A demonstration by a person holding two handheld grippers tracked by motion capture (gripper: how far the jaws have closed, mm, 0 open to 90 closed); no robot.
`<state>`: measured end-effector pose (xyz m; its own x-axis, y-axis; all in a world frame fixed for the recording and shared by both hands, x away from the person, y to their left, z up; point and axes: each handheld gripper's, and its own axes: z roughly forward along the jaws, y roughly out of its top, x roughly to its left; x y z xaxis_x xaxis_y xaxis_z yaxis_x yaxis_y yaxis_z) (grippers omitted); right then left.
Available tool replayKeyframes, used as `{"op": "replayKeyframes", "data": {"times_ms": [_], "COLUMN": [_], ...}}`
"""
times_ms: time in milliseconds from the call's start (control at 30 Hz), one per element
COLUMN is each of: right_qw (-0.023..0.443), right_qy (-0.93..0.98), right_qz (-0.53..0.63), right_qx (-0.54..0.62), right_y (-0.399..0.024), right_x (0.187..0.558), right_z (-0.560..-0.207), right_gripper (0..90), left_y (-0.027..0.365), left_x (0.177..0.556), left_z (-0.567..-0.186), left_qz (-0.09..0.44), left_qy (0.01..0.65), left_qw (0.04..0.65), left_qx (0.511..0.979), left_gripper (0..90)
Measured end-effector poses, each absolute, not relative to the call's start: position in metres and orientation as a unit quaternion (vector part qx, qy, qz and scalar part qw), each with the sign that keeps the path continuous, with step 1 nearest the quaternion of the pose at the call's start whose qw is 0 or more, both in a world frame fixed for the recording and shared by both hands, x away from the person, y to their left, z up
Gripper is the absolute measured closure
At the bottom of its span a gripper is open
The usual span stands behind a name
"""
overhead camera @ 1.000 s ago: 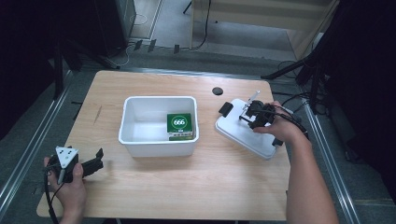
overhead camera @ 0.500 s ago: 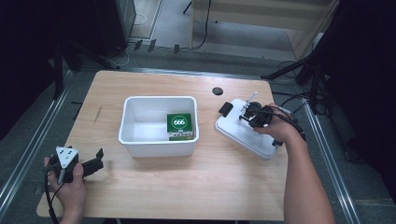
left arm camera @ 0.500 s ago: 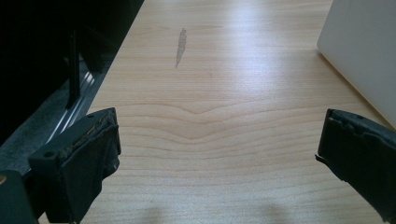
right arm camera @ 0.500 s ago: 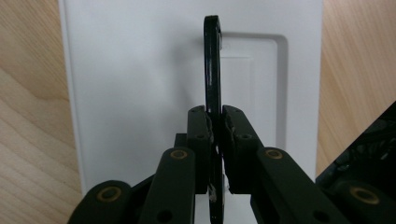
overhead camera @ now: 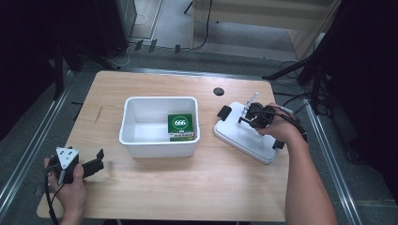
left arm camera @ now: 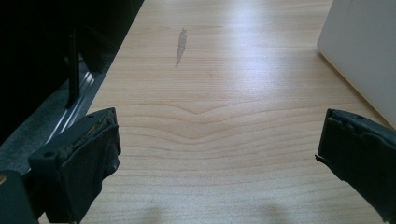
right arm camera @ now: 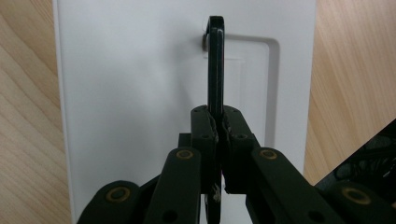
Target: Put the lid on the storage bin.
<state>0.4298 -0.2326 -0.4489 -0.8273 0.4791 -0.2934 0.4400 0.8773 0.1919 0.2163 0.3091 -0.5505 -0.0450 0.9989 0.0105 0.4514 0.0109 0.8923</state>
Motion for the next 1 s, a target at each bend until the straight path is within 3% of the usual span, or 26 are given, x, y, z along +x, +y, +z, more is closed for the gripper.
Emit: {"op": "replayKeyframes", "data": {"times_ms": [1000], "right_qw": [0.188], "right_qy": [0.962], "right_qz": [0.12], "right_qx": [0.157], "right_y": [-0.225], "right_x": [0.404], "right_z": [-0.368], "right_gripper": [85.9], "left_y": [0.309], "left_x": [0.216], "left_z": [-0.551], "left_qz": [0.384], "left_qy": [0.612], "left_qw": [0.358], "left_qx": [0.592], "left_gripper": [0.0]}}
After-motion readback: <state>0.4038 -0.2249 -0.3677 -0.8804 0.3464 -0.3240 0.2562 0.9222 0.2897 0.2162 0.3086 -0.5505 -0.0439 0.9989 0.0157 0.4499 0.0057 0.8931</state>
